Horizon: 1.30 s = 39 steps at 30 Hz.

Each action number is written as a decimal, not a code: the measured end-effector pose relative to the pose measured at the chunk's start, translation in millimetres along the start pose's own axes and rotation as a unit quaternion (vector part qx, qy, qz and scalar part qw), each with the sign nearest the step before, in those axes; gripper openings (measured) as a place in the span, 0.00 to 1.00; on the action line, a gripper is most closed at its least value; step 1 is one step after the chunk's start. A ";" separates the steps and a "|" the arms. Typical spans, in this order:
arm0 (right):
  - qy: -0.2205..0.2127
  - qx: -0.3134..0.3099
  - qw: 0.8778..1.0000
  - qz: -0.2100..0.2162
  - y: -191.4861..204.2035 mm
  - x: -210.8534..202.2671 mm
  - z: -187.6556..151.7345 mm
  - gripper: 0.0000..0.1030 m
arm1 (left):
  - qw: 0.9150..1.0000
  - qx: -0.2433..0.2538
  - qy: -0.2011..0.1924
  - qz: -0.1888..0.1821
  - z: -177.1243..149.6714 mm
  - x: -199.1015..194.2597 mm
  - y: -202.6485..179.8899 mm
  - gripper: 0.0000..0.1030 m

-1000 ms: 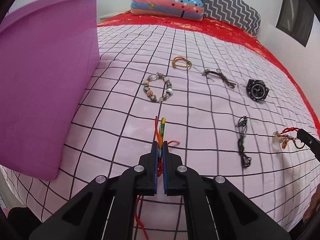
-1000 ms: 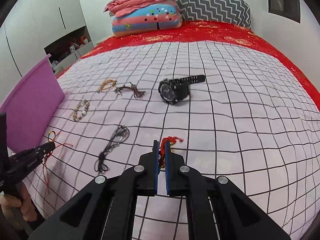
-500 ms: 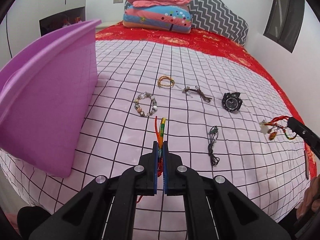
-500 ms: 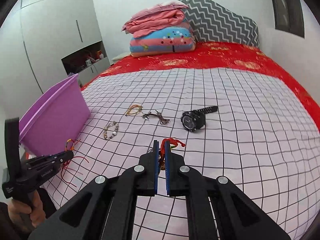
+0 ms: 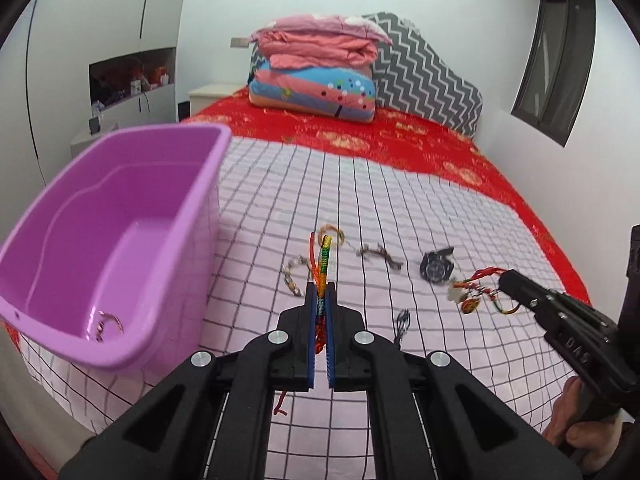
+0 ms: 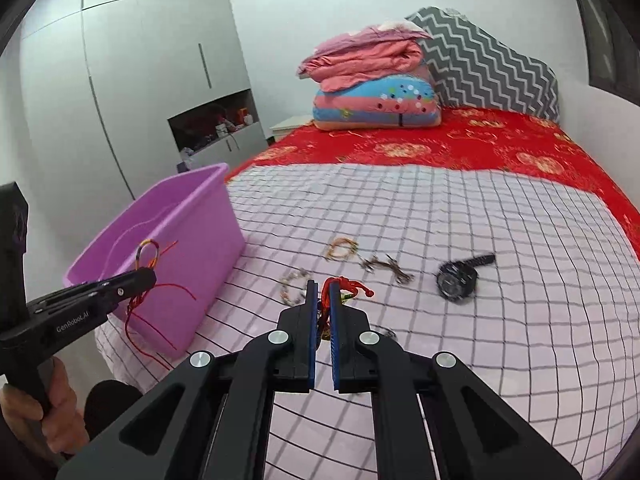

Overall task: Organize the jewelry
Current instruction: 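Carry both bracelets over the purple tub and open both tools to drop them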

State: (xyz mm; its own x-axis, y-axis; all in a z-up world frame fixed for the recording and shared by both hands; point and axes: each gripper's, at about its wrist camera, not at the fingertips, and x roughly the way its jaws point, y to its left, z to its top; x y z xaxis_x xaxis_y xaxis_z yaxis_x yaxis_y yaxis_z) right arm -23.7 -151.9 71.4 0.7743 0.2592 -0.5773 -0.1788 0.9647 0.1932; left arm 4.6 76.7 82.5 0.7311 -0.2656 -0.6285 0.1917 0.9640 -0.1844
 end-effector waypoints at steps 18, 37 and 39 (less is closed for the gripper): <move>-0.008 -0.079 0.987 0.141 174.3 74.7 85.6 0.05 | 0.992 -0.046 -0.048 0.106 49.3 -31.0 129.7 0.04; 0.089 -0.119 0.978 0.148 244.4 171.1 82.1 0.06 | 0.982 -0.117 0.006 0.145 28.3 13.0 211.5 0.04; 0.096 -0.120 0.978 0.144 246.4 174.2 79.9 0.06 | 0.982 -0.120 0.008 0.146 27.9 15.2 213.9 0.04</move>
State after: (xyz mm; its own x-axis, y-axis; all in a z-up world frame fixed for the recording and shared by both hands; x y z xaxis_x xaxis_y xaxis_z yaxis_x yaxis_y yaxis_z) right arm 115.7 127.2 81.9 0.5467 0.5028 -0.6695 -0.5279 0.8277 0.1904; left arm 75.0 279.2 54.6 0.7208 0.0201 -0.6928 -0.1863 0.9684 -0.1658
